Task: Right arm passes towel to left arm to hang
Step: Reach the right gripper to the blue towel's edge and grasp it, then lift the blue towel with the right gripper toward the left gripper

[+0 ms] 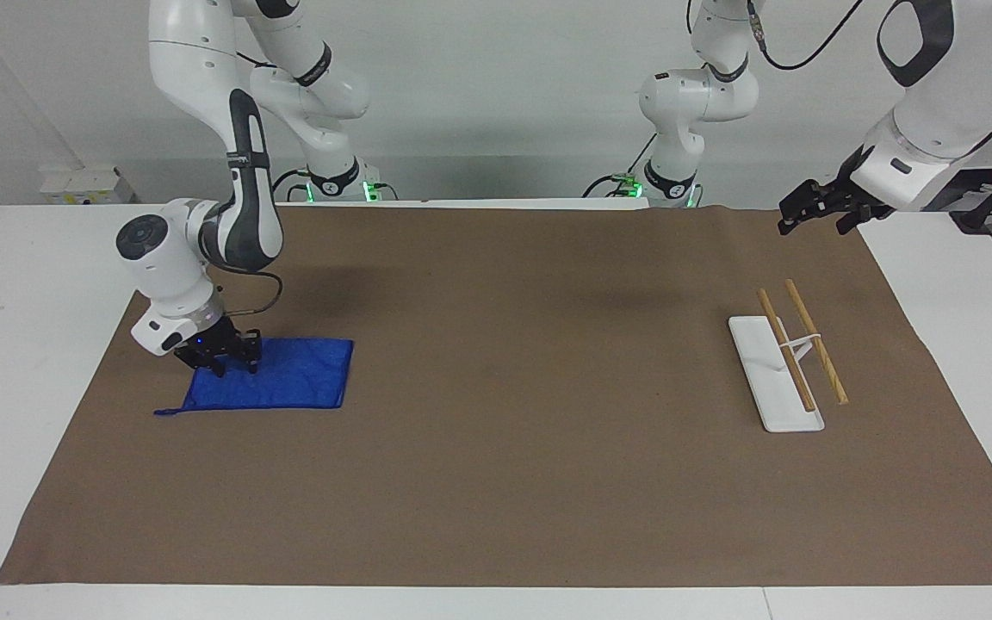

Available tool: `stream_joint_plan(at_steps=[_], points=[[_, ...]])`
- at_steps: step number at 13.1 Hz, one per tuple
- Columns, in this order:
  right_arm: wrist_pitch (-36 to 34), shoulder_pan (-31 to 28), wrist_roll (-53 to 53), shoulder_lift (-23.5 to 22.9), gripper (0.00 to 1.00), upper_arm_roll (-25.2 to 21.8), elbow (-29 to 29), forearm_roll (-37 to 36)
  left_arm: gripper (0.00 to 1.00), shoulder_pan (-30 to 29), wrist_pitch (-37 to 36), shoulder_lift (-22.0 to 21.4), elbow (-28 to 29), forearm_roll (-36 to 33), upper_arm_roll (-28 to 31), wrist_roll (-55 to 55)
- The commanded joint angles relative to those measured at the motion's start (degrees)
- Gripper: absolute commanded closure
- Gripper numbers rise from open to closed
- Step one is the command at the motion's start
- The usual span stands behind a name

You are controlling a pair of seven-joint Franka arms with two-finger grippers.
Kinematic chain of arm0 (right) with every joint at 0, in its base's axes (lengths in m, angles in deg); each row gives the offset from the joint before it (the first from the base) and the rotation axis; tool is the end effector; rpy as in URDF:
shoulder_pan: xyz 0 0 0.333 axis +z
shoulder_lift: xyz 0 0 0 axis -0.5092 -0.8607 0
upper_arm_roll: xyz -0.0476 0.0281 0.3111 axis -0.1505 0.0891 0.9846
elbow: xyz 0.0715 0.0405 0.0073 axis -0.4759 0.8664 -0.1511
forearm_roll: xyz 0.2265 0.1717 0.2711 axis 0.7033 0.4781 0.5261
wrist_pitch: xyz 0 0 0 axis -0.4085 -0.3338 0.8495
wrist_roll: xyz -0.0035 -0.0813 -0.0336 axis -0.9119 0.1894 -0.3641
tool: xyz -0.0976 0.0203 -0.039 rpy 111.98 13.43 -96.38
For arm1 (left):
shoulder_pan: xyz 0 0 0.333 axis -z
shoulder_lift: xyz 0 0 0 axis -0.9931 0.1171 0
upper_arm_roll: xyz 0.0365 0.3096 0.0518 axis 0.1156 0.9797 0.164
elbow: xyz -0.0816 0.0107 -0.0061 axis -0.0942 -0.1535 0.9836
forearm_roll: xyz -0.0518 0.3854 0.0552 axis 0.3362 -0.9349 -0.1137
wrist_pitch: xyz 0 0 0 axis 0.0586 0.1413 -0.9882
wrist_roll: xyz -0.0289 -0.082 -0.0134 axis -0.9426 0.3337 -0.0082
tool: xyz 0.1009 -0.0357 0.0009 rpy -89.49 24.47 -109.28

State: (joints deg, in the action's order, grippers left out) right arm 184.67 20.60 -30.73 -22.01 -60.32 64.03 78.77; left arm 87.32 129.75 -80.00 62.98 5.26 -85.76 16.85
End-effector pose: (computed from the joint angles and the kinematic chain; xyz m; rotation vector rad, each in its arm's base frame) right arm 0.5459 -0.1019 0.2887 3.1282 0.2502 0.1041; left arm 0.5330 -0.0450 0.6091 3.0805 -0.0882 -0.3083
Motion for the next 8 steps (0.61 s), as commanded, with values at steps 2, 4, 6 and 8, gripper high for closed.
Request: stream_joint_plan(at_steps=[2,4,6,8], points=[[-0.04,-0.71,-0.57,0.07,1.0,0.46,0.46,-0.87,0.0,0.08,-0.87,-0.65,0.17,-0.1,0.18,0.33],[-2.75,-0.54,3.72,1.03,1.0,0.63,-0.59,-0.69,0.0,0.08,-0.87,-0.65,0.17,-0.1,0.18,0.33],[-9.5,-0.01,10.04,2.7,1.0,1.24,-3.13,-0.61,0.0,0.08,-0.87,-0.65,0.17,-0.1,0.18,0.33],[-17.5,0.25,18.02,4.46,1.0,4.3,-6.73,-0.61,0.0,0.08,-0.87,-0.65,0.17,-0.1,0.18,0.33]])
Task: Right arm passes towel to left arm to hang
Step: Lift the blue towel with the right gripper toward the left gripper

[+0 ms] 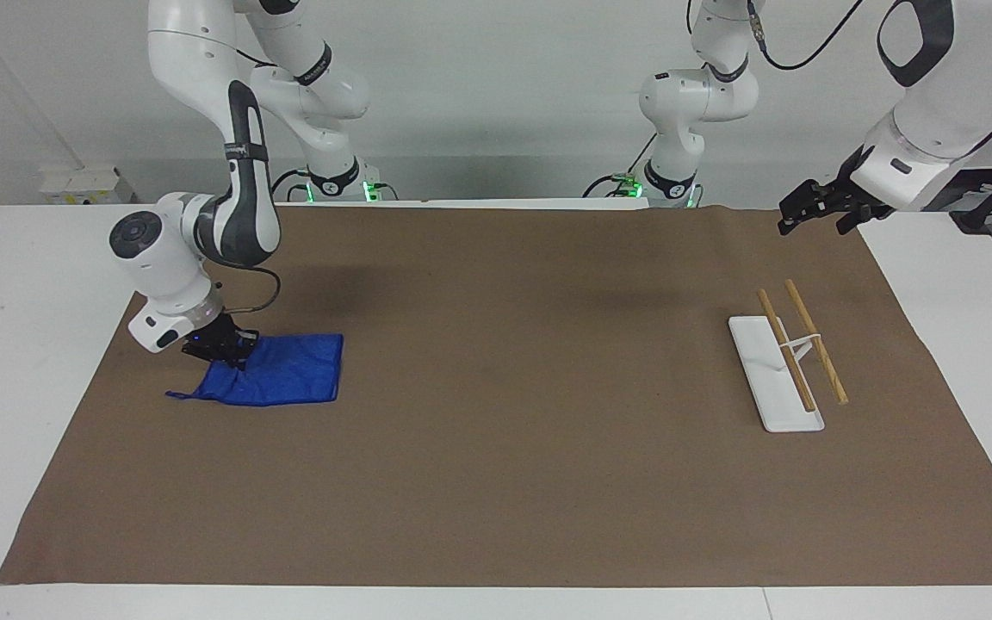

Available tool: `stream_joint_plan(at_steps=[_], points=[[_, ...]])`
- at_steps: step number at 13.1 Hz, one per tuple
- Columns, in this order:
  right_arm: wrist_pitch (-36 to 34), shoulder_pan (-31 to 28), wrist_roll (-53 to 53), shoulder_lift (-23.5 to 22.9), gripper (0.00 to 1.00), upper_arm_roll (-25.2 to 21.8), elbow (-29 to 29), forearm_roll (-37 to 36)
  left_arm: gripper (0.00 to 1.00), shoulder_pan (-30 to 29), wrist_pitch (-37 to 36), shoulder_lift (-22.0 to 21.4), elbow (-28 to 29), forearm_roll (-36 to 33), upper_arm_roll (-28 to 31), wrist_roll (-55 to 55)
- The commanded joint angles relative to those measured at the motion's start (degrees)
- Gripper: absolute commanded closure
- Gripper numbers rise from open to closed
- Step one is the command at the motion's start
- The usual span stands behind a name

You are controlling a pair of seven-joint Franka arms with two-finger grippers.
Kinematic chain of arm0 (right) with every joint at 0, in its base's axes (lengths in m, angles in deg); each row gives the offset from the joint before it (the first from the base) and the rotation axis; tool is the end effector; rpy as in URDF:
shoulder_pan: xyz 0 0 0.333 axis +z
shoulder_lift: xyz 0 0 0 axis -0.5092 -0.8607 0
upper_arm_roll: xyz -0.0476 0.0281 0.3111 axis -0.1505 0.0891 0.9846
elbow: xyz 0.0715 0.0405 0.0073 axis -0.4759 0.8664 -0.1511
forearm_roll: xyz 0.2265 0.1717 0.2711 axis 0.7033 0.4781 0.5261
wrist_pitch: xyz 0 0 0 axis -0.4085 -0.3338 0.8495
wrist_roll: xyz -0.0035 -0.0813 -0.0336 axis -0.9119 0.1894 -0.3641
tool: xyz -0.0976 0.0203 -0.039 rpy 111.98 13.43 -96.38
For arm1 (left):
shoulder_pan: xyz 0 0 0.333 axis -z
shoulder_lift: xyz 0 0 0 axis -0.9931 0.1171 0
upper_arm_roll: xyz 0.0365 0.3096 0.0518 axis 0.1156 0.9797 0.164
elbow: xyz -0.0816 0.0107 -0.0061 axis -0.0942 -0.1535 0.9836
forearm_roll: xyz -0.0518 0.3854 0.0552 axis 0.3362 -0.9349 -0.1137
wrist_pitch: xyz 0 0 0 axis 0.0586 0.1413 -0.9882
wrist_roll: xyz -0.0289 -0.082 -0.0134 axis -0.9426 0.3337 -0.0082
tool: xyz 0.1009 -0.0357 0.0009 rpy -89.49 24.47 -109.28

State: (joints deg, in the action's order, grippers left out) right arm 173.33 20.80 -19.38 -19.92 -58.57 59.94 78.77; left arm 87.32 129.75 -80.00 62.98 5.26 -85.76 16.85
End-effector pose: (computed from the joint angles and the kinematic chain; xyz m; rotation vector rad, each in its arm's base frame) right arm 0.5524 -0.0831 0.3210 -3.1124 0.0029 0.0335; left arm 0.5330 -0.0450 0.6091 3.0805 -0.0882 -0.3083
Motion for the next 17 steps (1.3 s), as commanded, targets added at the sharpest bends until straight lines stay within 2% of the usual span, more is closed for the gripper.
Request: stream_joint_plan(at_steps=[1,5,8,12,14,17], points=[[-9.93,0.15,11.86,3.16,1.0,4.22,-4.57,-0.61,0.0,0.08,-0.87,-0.65,0.17,-0.1,0.18,0.33],[-22.95,0.23,39.87,3.61,1.0,16.16,-14.67,0.35,0.0,0.08,-0.87,-0.65,0.17,-0.01,0.18,0.33],[-23.42,0.76,58.08,2.82,1.0,24.34,-18.38,6.05,0.0,0.08,-0.87,-0.65,0.17,-0.1,0.18,0.33],[-18.07,5.85,78.93,-0.34,1.0,29.45,-24.97,14.67,0.0,-0.1,-0.96,-1.09,1.04,-0.1,0.35,2.25],[-11.59,7.0,87.02,-1.66,1.0,32.78,-26.3,18.18,0.0,-1.84,3.14,-2.66,4.81,0.69,0.0,14.5],[0.45,7.44,94.43,-3.5,1.0,38.85,-26.48,24.25,0.0,-3.86,10.09,-7.05,14.46,8.84,0.18,30.6]])
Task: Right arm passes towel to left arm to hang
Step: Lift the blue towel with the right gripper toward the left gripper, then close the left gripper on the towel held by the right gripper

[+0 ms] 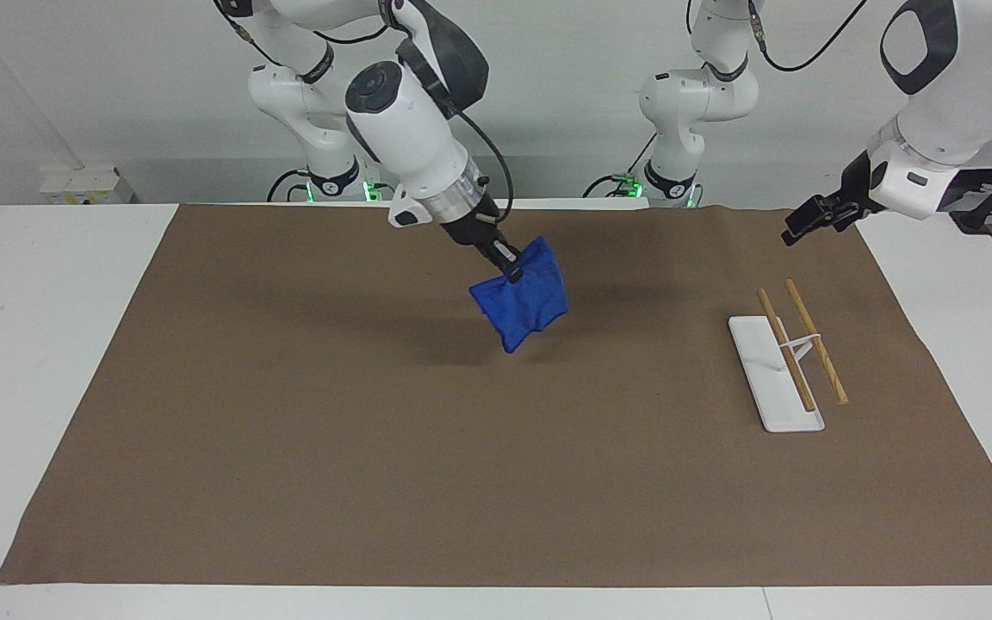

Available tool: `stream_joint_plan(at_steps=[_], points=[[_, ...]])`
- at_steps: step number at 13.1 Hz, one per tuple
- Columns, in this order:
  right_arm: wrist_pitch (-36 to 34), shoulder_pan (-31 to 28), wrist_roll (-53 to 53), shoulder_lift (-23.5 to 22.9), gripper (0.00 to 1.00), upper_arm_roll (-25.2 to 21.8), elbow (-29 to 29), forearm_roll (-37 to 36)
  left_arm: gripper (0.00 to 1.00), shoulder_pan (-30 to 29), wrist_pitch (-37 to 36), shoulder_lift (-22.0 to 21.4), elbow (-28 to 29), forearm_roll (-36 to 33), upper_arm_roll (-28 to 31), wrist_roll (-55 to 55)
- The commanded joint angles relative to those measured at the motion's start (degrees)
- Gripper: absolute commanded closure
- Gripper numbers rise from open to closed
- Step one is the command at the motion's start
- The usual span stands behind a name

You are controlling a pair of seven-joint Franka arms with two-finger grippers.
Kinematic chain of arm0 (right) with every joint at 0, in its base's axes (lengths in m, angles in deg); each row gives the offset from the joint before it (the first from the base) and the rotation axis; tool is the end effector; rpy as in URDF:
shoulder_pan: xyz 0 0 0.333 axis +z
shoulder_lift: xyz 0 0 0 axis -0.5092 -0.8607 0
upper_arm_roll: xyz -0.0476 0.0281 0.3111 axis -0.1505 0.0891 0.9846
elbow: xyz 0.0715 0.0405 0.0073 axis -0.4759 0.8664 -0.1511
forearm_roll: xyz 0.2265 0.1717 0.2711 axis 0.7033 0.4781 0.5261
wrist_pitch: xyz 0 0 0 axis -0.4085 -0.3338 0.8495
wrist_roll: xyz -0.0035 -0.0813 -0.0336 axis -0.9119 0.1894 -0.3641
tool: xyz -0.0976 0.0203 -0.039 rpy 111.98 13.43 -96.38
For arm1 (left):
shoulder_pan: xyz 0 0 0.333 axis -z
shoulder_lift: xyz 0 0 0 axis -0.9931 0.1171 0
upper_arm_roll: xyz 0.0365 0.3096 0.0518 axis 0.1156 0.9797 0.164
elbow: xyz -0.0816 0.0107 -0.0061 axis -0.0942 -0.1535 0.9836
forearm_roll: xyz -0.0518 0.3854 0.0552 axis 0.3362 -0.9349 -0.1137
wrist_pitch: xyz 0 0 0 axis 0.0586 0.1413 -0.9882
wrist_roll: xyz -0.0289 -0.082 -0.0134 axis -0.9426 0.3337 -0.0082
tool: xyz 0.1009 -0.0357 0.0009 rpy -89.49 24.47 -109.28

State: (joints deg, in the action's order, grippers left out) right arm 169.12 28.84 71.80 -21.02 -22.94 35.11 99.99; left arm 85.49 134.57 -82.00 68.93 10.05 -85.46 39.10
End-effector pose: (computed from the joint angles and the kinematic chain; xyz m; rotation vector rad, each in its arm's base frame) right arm 0.5342 0.3556 0.5327 -2.2563 1.2744 0.2935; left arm 0.5296 -0.0344 0.5872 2.9791 0.5583 -0.3158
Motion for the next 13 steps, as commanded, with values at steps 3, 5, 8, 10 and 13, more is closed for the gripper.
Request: stream_joint_plan(at_steps=[3,5,8,10,13], points=[[11.71,1.06,4.48,-3.73,1.0,6.22,-2.43,9.0,0.0,-2.65,10.65,-5.51,12.76,12.13,-0.12,27.6],[16.71,3.07,7.01,-5.48,1.0,7.62,-4.53,12.61,0.0,-3.35,13.11,-6.73,15.47,18.19,-0.12,35.01],[22.79,5.63,10.02,-7.25,1.0,7.9,-6.22,12.54,0.0,-3.79,17.25,-10.07,21.81,23.74,-0.12,44.59],[26.04,5.9,10.72,-7.86,1.0,8.42,-6.22,12.54,0.0,-3.97,16.55,-10.25,22.0,24.28,-0.12,48.11],[26.67,6.43,10.99,-8.13,1.0,8.86,-6.31,12.54,0.0,-3.45,14.8,-10.25,21.64,25.6,-0.29,52.0]])
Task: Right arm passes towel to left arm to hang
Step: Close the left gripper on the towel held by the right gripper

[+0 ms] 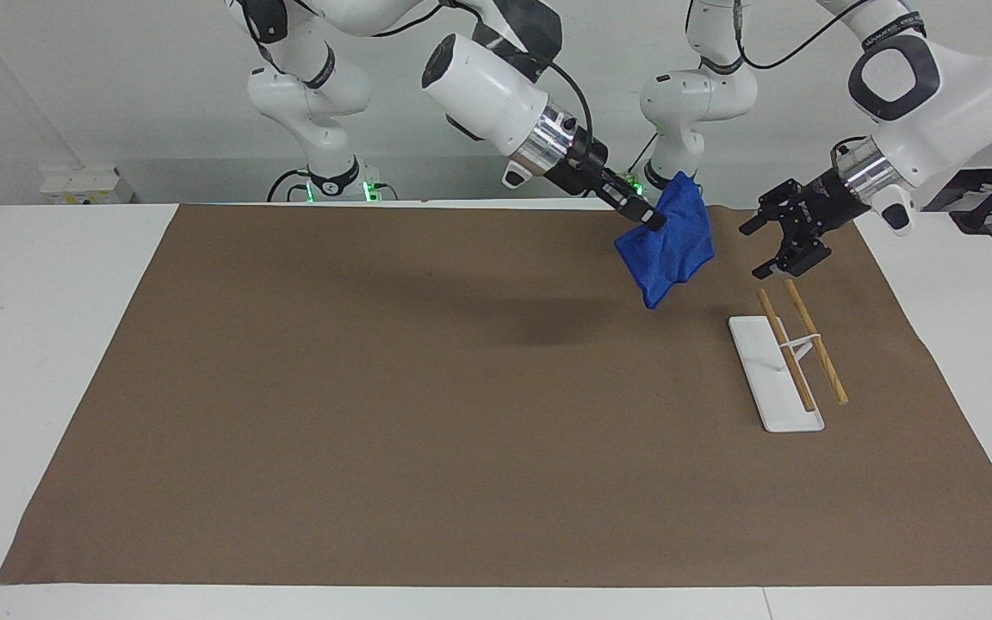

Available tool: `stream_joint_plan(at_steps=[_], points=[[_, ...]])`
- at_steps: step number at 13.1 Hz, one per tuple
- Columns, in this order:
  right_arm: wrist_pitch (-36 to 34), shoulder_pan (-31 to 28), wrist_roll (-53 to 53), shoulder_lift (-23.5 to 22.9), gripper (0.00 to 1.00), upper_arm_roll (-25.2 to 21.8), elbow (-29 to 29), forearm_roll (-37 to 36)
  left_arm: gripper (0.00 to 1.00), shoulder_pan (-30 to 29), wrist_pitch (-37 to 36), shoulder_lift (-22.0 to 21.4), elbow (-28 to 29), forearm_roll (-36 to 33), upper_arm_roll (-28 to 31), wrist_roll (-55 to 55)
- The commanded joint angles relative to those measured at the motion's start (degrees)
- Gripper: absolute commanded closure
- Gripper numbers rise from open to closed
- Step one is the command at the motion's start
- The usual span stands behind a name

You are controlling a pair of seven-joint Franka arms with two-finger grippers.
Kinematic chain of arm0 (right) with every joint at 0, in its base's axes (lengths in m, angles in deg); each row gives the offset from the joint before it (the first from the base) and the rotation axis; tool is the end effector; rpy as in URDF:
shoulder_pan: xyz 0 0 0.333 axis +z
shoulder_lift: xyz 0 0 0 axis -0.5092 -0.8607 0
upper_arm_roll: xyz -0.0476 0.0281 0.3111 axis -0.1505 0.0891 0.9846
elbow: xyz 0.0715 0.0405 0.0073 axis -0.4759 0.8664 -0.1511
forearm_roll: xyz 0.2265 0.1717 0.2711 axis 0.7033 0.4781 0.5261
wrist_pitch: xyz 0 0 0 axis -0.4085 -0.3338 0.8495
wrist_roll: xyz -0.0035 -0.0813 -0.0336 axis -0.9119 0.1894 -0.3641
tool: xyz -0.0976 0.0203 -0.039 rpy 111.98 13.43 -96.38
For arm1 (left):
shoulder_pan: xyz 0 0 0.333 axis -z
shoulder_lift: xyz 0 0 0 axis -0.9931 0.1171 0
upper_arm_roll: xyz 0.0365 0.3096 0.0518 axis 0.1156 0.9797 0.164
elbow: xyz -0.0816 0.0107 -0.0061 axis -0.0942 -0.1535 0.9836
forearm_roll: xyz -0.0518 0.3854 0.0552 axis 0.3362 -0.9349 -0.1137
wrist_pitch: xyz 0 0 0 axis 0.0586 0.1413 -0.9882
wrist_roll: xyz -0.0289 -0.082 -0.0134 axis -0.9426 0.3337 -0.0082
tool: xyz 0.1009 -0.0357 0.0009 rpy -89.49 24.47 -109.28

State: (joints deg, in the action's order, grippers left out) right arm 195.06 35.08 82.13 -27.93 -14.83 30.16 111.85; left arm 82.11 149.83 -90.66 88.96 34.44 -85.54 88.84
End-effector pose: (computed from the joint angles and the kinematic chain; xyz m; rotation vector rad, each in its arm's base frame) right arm 0.5072 0.4576 0.5733 -1.7268 1.3099 0.4509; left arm 0.4980 -0.0380 0.5345 2.0501 1.7616 -0.5736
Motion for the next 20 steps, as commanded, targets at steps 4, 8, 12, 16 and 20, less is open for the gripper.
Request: stream_joint_plan(at_steps=[4,8,12,16,20], points=[[3.18,0.62,1.28,-1.57,1.0,0.85,-1.36,0.68,0.0,2.47,1.46,-1.68,2.06,1.22,-1.01,4.9],[3.28,1.06,1.63,-2.36,1.0,0.76,-2.76,0.59,0.0,4.67,1.64,-1.94,3.02,1.13,-1.18,5.77],[3.28,1.06,1.63,-2.54,1.0,0.85,-3.21,0.59,0.02,6.7,5.76,-3.26,5.75,1.05,-1.36,6.74],[3.28,1.06,1.54,-2.54,1.0,0.85,-3.12,0.41,0.24,6.97,7.09,-3.26,5.93,1.05,-1.62,7.97],[3.28,1.06,1.45,-2.54,1.0,0.76,-3.12,0.33,0.87,6.53,7.88,-3.17,5.93,0.96,-1.62,8.06]])
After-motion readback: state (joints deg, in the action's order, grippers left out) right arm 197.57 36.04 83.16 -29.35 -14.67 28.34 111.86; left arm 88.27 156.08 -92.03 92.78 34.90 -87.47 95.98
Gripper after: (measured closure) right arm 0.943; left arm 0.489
